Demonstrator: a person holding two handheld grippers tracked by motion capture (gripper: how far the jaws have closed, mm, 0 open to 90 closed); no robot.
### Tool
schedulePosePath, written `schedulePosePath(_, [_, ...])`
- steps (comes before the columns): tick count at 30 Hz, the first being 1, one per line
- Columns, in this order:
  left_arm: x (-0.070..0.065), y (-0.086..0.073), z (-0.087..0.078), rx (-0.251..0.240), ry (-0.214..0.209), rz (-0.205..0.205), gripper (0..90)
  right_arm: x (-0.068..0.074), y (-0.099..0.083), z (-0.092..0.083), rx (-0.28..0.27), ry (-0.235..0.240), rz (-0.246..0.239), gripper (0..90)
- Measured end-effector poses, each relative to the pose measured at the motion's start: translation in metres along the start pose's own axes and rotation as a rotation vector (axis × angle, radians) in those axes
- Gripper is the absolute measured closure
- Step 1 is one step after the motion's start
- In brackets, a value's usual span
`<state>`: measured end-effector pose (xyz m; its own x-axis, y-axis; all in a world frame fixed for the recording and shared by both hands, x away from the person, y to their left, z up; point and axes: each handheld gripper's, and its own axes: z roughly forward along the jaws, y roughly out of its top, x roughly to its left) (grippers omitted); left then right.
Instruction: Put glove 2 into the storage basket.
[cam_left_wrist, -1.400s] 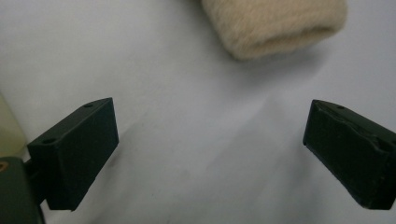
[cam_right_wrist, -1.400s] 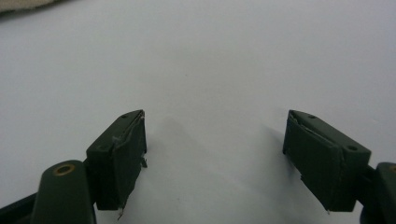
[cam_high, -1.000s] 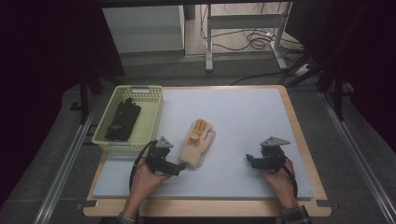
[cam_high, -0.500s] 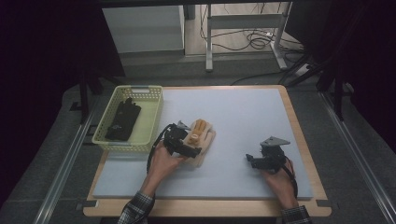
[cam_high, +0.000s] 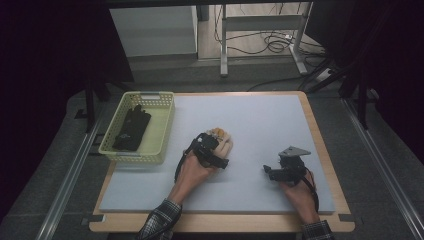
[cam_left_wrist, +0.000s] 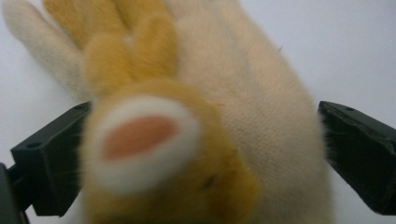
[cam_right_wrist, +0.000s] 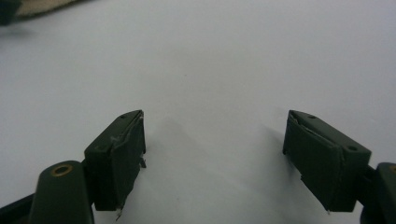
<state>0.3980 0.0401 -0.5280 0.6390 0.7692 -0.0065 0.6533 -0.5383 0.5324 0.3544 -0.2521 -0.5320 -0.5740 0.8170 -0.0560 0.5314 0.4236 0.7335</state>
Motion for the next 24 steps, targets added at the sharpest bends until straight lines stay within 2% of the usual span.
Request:
schedulePosePath(2, [0.002,0.000,-0.001,-0.013,-0.005,-0.022,2.2,0.000,0.000,0.000,0.000,0.000,-0.001,20.8])
schedulePosePath(5, [0.007,0.000,-0.005,-0.024,-0.018,-0.015,24.2,0.000,0.000,0.000,0.000,-0.001,-0.001,20.8])
schedulePosePath(6, [0.011,0.000,-0.007,-0.028,-0.024,-0.024,30.1,0.000,0.000,0.000,0.000,-0.001,-0.001,20.8])
schedulePosePath(8, [0.012,0.000,-0.009,-0.026,-0.028,-0.019,39.4,0.000,0.000,0.000,0.000,-0.001,-0.002,20.8])
schedulePosePath(11, [0.012,0.000,-0.010,-0.024,-0.031,-0.012,48.7,0.000,0.000,0.000,0.000,0.000,-0.001,20.8])
schedulePosePath(13, [0.011,0.002,-0.013,-0.017,-0.027,0.005,52.1,0.000,0.000,0.000,0.000,-0.001,-0.002,20.8])
schedulePosePath(17, [0.014,0.004,-0.020,-0.022,-0.044,0.001,53.1,0.000,0.000,0.000,0.000,-0.001,-0.001,20.8])
schedulePosePath(20, [0.022,0.008,-0.034,-0.040,-0.028,-0.009,52.9,0.000,0.000,0.000,0.001,-0.001,-0.001,20.8])
schedulePosePath(21, [0.022,0.008,-0.034,-0.040,-0.028,-0.009,52.8,0.000,0.000,0.000,0.001,-0.001,-0.001,20.8])
schedulePosePath(22, [0.028,0.012,-0.043,-0.047,-0.018,-0.013,52.7,0.000,0.000,0.000,0.000,-0.001,-0.001,20.8])
schedulePosePath(23, [0.028,0.012,-0.043,-0.047,-0.018,-0.013,52.6,0.000,0.000,0.000,0.000,-0.001,-0.001,20.8])
schedulePosePath(24, [0.035,0.015,-0.054,-0.055,-0.011,-0.025,52.6,0.000,0.000,0.000,0.000,0.000,0.000,20.8])
